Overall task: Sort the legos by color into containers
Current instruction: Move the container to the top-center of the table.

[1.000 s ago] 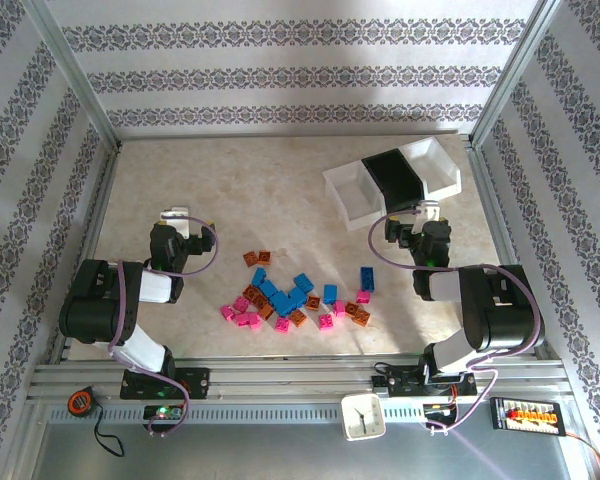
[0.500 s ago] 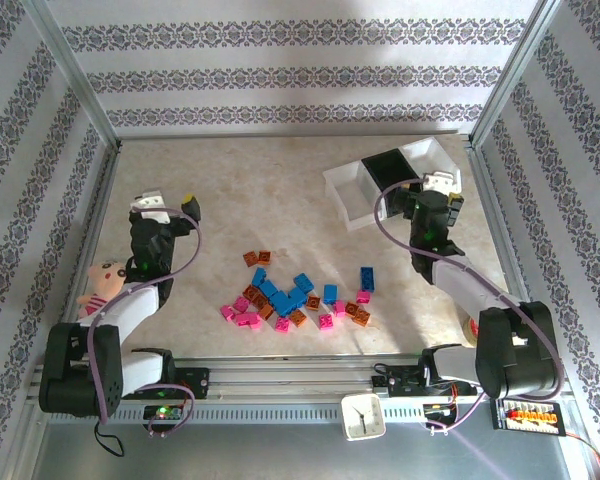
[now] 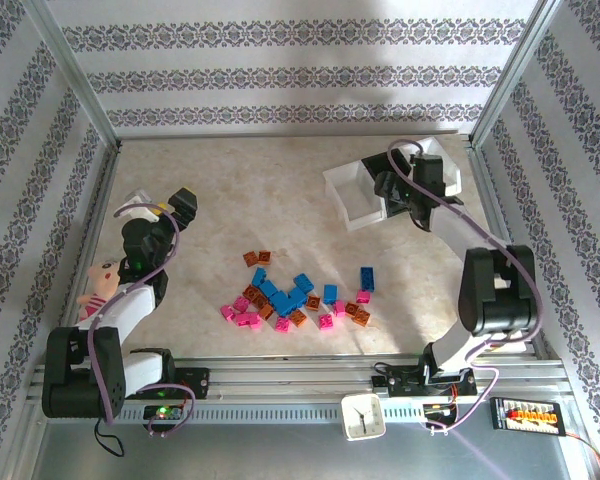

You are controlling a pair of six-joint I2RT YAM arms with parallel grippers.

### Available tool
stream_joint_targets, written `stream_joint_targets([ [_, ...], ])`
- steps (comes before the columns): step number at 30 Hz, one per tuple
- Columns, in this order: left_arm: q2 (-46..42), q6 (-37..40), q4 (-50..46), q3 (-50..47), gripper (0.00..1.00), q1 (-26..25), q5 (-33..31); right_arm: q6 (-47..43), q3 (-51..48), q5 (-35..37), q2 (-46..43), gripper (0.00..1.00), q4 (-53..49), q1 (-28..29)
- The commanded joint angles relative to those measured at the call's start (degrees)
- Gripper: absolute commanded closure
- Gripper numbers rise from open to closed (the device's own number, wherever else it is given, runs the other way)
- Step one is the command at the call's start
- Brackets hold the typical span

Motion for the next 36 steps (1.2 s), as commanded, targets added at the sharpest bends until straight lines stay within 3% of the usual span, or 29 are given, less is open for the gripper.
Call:
stream_joint_targets([
  [1, 0.22, -8.56, 3.96, -0.15, 0.01, 1.12, 5.14, -3.36, 5.44, -4.51, 4.37, 0.03, -7.40, -0.04],
  [7, -1.81, -8.11, 2.58, -1.07, 0.01, 1.18, 7.94, -5.35, 15.80, -5.15, 14.40, 0.17, -13.57, 0.39],
  [10, -5.39, -7.27, -1.43, -1.46, 0.01, 1.13, 7.09, -6.12, 19.37, -5.74, 17.21, 0.29, -16.03, 1.22],
  [13, -9.62, -6.20, -6.07, -1.62, 0.01, 1.18, 5.34, -5.65, 20.27, -5.87, 17.84, 0.45, -16.61, 3.03],
  [21, -17.39, -6.49, -10.15, -4.09, 0.01, 1.13, 3.97, -3.33, 20.56, -3.74, 19.41, 0.71, -18.58, 11.70],
  [26, -20.39, -7.17, -10.78, -5.88, 0.01, 1.13, 6.01, 4.14, 19.26, -0.52, 19.10, 0.82, -16.97, 19.48],
  [30, -23.28, -7.05, -12.23, -7.12, 0.01, 1.07, 7.05, 9.39, 18.35, 5.40, 19.25, 0.84, -14.31, 27.19],
  [36, -29.25, -5.94, -19.06, -7.76, 0.00, 1.05, 7.56, 16.75, 20.81, 11.55, 21.15, 0.88, -14.03, 33.79],
])
